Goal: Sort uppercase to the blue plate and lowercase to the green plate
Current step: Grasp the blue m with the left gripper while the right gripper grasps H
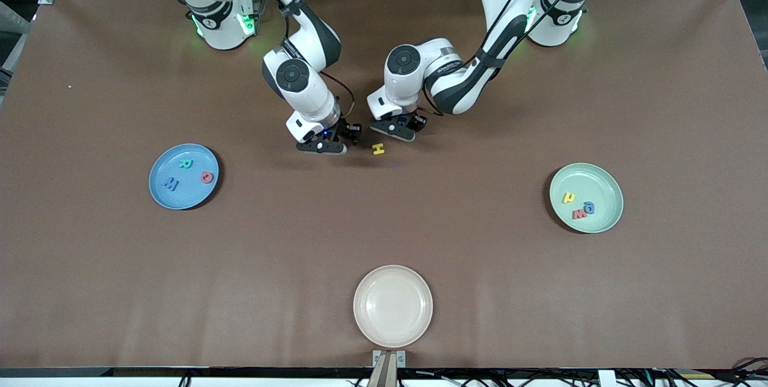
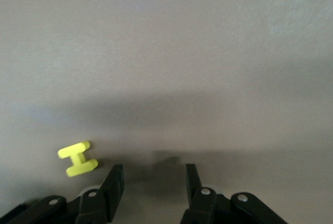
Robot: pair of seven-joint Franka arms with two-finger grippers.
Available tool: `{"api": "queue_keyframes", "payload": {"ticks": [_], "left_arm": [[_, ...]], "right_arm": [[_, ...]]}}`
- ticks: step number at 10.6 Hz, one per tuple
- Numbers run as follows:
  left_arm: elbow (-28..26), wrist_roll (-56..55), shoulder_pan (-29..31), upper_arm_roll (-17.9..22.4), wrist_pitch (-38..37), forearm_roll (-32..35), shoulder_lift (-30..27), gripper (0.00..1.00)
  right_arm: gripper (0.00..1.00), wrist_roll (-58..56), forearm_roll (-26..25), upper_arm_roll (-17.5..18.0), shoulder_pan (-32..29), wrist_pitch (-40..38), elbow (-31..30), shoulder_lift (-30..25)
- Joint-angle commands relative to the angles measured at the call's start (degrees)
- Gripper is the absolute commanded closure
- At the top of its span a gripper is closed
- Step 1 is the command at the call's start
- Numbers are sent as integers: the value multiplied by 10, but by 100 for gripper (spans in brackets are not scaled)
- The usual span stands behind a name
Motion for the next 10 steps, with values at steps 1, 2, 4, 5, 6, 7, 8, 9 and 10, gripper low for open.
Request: {"api": "queue_keyframes", "payload": {"ticks": [1, 2, 4, 5, 6, 7, 8, 9, 10], "left_arm": [[-2, -1, -3, -1, 4, -1, 3, 100], [-2, -2, -2, -1, 1, -1, -2, 100], [-3, 1, 10, -1, -18, -1, -33, 100], [-3, 3, 30, -3, -35, -1, -55, 100], [-3, 10, 67, -17, -49, -1, -74, 100], [-3, 48, 121, -37, -57, -1, -90, 100], [-3, 95, 158, -39, -64, -1, -103, 100], [-3, 136, 189, -38, -71, -2, -116, 100], [-2, 184, 229, -38, -79, -2, -124, 100]], "right_arm": [[44, 99, -11, 2, 23, 16, 31, 28], [44, 147, -29, 2, 25, 13, 46, 38], [44, 206, -51, 2, 26, 13, 62, 54], [44, 235, -52, 2, 32, 12, 74, 62], [44, 254, -54, 1, 37, 12, 82, 68], [44, 258, -56, 1, 37, 12, 87, 72], [44, 264, -56, 1, 39, 12, 94, 77], [44, 280, -56, 1, 43, 11, 105, 84], [44, 292, -57, -3, 56, 3, 117, 88]]}}
